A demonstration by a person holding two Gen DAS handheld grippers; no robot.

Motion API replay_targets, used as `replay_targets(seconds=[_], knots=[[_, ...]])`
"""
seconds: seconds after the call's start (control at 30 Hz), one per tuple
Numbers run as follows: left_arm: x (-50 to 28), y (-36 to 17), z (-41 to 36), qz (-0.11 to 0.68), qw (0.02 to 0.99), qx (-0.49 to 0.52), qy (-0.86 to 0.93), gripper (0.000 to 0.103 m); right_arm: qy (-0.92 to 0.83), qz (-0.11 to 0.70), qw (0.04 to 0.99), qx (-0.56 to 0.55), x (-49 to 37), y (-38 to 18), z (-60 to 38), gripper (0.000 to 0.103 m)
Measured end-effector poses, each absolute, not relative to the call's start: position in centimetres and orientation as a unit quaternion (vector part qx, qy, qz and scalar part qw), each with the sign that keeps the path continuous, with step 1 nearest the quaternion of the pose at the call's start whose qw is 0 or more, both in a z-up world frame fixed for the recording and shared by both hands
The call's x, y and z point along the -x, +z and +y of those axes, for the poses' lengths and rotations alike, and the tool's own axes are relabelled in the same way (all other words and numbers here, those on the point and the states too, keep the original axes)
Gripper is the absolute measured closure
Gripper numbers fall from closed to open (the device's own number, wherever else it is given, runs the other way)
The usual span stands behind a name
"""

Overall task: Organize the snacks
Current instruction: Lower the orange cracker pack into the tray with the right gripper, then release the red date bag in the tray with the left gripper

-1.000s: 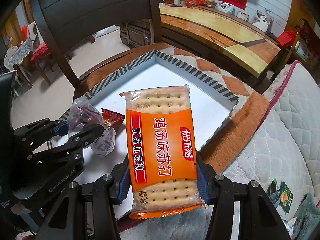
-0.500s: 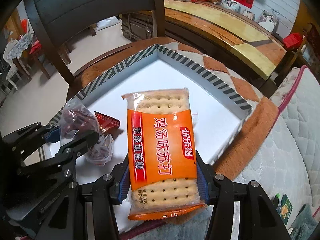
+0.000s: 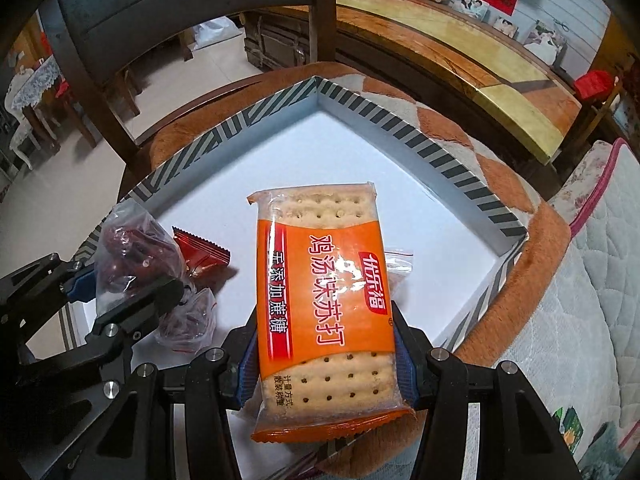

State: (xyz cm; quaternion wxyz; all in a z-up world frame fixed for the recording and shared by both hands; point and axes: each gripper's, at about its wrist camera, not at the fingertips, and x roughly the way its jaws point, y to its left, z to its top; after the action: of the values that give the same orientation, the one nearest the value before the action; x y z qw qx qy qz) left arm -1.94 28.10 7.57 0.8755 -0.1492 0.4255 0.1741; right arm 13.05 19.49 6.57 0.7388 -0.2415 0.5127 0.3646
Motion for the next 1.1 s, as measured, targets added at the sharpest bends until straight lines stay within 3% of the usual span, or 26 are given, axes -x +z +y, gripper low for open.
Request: replay_targets(seconds=[0.33,0.57,1.1], knots=[[2.1,7.6,28.5,0.425,0.874,0.162,0.173,0.069,0.369,0.515,0.745,0.207,-12.9,7.4,19.1,0.046],[3.5,9.3,28.1,0.403,0.883,0.159,0.178,0.044,0.369,0.505,0.759,0.181,-12.1,9.3,17.6,0.045],[4.6,13.2,21.6,0.378,0.907,0.106,0.149,0.041,0.339,0.465,0.808,0.127,-8.4,13.9,8.4,0.044]])
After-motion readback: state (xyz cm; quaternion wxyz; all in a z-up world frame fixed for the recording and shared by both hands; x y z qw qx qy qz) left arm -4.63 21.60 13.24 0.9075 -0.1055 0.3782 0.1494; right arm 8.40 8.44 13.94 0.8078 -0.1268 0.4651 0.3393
